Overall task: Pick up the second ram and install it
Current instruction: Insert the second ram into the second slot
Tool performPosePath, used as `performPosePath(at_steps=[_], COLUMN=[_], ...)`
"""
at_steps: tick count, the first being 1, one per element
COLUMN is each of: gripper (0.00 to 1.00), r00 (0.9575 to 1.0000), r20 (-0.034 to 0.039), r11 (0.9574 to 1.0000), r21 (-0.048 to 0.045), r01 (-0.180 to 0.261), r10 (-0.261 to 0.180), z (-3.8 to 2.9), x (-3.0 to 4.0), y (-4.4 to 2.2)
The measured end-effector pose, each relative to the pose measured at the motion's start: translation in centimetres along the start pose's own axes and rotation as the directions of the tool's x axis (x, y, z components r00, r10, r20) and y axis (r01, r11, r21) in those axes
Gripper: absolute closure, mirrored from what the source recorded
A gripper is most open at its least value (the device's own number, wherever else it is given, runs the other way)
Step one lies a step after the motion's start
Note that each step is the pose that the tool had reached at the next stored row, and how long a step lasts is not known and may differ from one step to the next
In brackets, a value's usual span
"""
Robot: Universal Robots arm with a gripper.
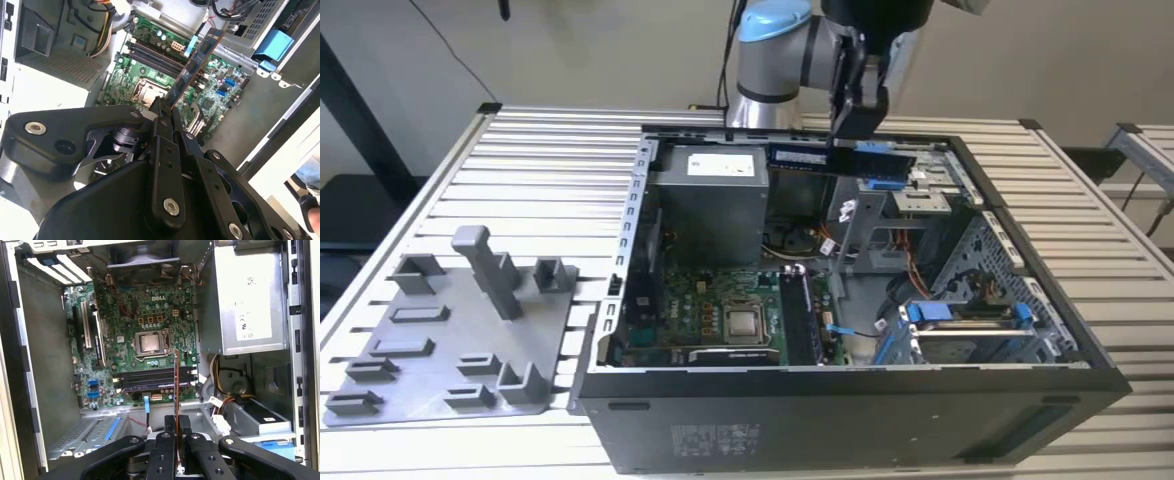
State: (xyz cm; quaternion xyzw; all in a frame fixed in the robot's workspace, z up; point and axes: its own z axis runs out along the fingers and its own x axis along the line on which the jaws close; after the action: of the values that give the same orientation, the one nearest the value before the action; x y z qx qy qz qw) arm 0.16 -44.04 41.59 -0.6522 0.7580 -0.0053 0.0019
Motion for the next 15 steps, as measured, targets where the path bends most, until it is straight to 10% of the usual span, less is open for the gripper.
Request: performPosePath(at_steps=[15], gripper=[0.86], r00=[0.9902], r20=[-0.0014], r11=[0.9902], r21=[-0.0004], r01=[-0.140], r10=[0.140], z=[0.09], x=[0.00], y=[0.00])
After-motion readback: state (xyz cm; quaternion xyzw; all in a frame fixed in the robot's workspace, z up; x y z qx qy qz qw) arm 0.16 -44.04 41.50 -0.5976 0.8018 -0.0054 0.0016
